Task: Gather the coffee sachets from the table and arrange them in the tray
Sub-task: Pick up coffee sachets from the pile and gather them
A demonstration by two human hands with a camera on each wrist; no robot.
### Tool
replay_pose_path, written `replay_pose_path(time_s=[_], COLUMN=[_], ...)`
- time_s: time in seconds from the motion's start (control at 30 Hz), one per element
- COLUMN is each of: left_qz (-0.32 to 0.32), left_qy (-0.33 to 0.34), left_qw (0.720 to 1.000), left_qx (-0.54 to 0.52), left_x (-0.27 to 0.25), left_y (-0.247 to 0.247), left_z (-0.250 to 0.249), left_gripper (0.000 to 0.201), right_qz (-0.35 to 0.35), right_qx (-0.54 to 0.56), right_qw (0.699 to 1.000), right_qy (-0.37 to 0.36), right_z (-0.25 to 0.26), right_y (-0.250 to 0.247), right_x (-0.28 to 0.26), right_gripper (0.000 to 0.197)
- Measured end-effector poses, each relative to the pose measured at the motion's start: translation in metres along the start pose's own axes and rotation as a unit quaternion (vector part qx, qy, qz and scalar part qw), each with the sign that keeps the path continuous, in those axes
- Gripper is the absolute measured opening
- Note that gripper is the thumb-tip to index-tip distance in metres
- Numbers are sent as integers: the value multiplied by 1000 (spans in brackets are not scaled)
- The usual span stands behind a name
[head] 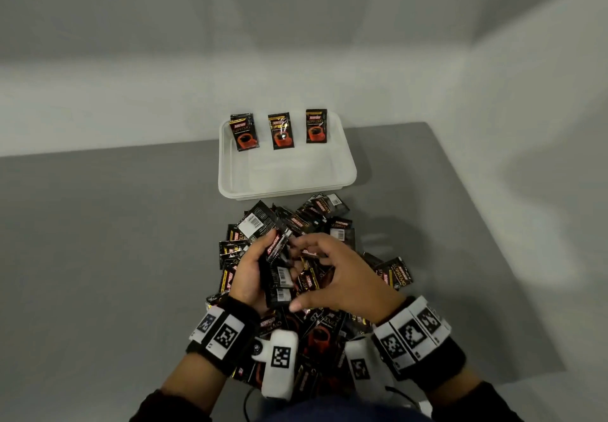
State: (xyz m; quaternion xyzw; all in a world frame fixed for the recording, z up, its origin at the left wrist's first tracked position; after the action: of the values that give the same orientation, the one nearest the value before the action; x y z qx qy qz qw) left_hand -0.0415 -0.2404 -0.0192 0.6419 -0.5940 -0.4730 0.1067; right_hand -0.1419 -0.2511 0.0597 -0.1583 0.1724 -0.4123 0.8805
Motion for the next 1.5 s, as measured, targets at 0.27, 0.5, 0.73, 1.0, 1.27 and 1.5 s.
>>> replay_pose_path(time_s=[0.27,0.5,0.73,1.0,1.27,1.5], left_qz=[8,25,10,-5,-35,46], left_qy=[27,16,47,77,106,110], left_qw=[1000,1000,998,997,994,991], left_qx=[8,4,-47,27,-3,-54], left_x=[-3,-5,-7,-8,-7,-11], left_y=[11,20,9,27,23,24], left_z=[-8,-4,-14,-15,-20,-25], left_gripper=[45,50,39,70,79,41], right_qz=[-141,-204,-284,-121,12,-146], right_qx=[21,80,-80,-64,-169,-138], right_qw=[989,976,953,990,985,979], right_qy=[24,6,-75,-44,-33,-43], right_z=[8,29,40,17,7,10], right_y=[-20,-45,-67,-9,18,-9], right_x=[13,27,2,16,10,9], right_gripper=[47,7,15,21,105,49])
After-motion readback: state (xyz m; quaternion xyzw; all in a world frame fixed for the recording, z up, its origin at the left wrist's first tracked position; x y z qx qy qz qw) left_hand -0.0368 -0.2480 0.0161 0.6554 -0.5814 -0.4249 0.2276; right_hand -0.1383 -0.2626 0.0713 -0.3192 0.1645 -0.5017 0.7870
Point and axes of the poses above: each hand's wrist, its own x-axis towards the middle knuckle, its own y-axis out of the palm, z = x × y, the point moved 9 cm from there along x, towards the middle knuckle, and after that the axes turned 2 degrees about -x, right-handed, at the moved point
